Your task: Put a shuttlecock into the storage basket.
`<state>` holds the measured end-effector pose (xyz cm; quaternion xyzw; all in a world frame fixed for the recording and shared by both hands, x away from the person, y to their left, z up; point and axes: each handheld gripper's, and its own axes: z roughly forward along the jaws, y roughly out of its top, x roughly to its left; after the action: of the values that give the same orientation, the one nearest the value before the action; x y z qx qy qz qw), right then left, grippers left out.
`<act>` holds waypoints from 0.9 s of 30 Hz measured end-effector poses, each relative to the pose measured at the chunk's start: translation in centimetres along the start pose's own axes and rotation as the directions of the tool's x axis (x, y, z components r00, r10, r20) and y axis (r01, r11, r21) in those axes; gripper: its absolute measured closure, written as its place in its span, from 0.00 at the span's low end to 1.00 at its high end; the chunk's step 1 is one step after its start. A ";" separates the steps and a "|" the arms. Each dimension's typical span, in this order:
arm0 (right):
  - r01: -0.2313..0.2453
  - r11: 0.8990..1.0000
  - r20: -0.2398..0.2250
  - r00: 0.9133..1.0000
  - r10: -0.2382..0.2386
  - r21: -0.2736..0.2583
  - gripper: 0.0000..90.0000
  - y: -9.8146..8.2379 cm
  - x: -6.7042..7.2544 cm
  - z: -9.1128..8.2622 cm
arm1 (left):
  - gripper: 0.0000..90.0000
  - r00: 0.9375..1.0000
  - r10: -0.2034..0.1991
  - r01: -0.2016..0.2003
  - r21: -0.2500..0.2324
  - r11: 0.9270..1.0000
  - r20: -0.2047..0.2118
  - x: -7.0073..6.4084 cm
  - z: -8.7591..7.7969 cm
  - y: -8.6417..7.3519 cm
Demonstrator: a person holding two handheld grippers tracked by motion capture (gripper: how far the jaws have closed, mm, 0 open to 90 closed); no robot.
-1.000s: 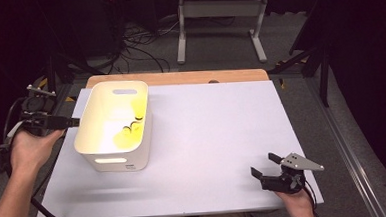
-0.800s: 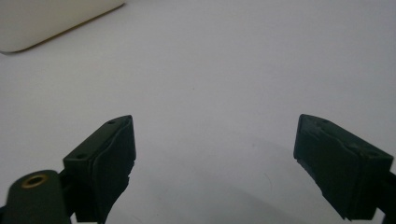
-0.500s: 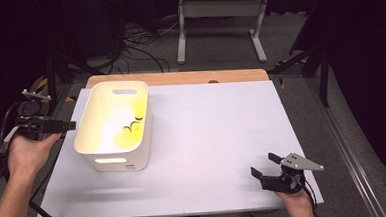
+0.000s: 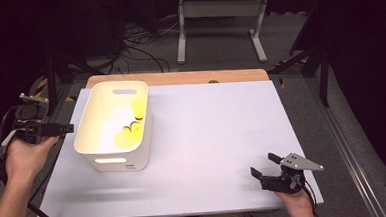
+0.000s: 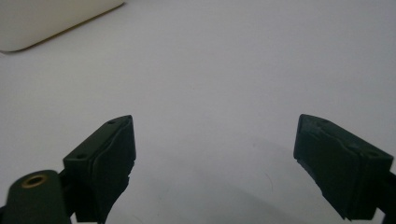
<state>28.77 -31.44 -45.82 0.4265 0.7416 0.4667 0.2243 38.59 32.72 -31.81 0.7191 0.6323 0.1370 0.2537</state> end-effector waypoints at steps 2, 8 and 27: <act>0.001 1.000 0.001 1.000 -0.001 0.000 0.15 0.0 0.0 0.0 | 0.45 1.000 0.001 -0.001 0.004 1.000 0.000 0.0 0.1 -0.1; 0.001 1.000 0.000 1.000 -0.001 0.000 0.15 0.0 0.0 0.0 | 0.44 1.000 -0.001 0.001 0.010 1.000 -0.001 0.1 0.4 -0.7; -0.001 1.000 -0.001 1.000 0.001 0.004 0.15 0.0 0.0 0.1 | 0.44 1.000 -0.005 0.005 0.030 1.000 0.002 0.4 1.5 -2.0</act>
<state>28.82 -31.40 -45.89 0.4273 0.7422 0.4657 0.2230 37.76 32.93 -34.13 0.7214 0.6358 0.1259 0.2437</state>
